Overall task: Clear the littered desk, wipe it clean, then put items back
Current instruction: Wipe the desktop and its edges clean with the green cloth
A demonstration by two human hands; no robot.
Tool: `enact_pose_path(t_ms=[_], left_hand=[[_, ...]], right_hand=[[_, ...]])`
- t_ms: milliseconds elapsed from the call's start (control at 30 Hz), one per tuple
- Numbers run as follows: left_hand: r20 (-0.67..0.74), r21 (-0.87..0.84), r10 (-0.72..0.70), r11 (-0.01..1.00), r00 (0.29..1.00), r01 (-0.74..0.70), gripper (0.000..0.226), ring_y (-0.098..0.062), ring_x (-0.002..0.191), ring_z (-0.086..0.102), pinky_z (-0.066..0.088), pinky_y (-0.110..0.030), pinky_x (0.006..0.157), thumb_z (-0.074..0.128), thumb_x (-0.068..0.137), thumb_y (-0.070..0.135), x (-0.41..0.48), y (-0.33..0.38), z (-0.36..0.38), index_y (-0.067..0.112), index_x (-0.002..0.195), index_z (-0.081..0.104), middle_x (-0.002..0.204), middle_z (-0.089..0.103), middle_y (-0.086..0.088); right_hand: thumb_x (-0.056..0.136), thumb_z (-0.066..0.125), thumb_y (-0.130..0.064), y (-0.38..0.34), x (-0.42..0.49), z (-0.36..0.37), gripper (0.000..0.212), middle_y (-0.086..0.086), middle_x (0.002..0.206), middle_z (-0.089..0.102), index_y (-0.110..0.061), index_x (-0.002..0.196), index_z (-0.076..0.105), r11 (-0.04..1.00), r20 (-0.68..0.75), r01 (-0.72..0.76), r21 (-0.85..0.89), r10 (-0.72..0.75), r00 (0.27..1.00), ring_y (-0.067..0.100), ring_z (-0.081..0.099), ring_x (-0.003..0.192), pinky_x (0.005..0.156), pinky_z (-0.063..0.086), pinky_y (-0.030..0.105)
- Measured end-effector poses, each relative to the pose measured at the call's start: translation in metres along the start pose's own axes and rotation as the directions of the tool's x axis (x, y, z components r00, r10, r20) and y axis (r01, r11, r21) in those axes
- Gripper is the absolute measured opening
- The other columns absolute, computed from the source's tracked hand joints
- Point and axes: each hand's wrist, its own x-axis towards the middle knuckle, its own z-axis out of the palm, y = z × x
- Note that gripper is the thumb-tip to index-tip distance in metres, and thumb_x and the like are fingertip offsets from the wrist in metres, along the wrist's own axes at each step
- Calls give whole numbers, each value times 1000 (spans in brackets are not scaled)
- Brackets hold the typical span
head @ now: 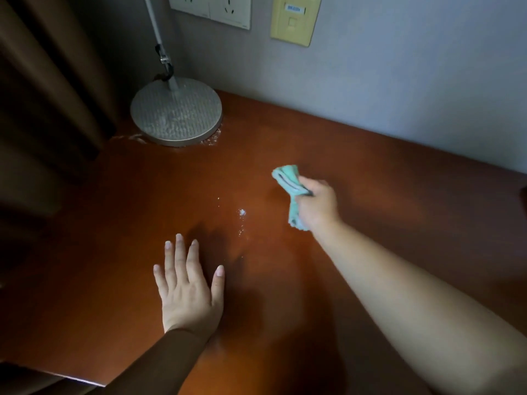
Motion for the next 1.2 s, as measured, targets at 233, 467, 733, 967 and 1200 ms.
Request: enact_pose_path(t_ms=[233,467,733,967,1200], left_hand=[[-52,29,25,999,998,-23,70,-13,145,-11,-5,-39,112,9,96,57,2,-3,6,7,140,30,152,26,-15],[-171,-83,-21,997,985,6,72,-24,142,9,9,-51,112,10,94,61,-2,0,2,9,140,29,151,28,-17],[-240,-364,-205,925,949,108,71,-25,144,8,0,-47,113,28,89,52,-6,-2,-14,4,140,36,153,24,-16],[-224,-520,-461,802,859,294,73,-22,145,14,0,-44,115,15,85,56,-14,-32,-54,13,131,50,151,33,-8],[-219,-345,-504,841,836,416,72,-27,140,28,10,-53,113,13,86,52,-70,-84,-88,9,115,62,140,47,-11]], right_hand=[[88,50,-8,9,18,29,53,9,127,42,-18,139,44,818,-64,97,-568,-162,985,31,42,113,97,39,31],[86,58,-46,-10,-6,96,31,-3,111,49,-29,111,64,798,345,351,-489,-193,919,19,48,98,86,41,25],[95,47,-10,18,-57,51,36,-6,114,49,-28,120,64,782,554,474,-405,-202,807,17,41,113,95,39,23],[86,45,-4,41,-164,86,52,3,124,47,-25,134,52,718,453,519,-464,-311,836,28,42,110,95,41,32],[89,45,-10,61,-257,104,36,4,122,43,-22,120,59,653,706,657,-376,-257,660,29,41,110,94,40,37]])
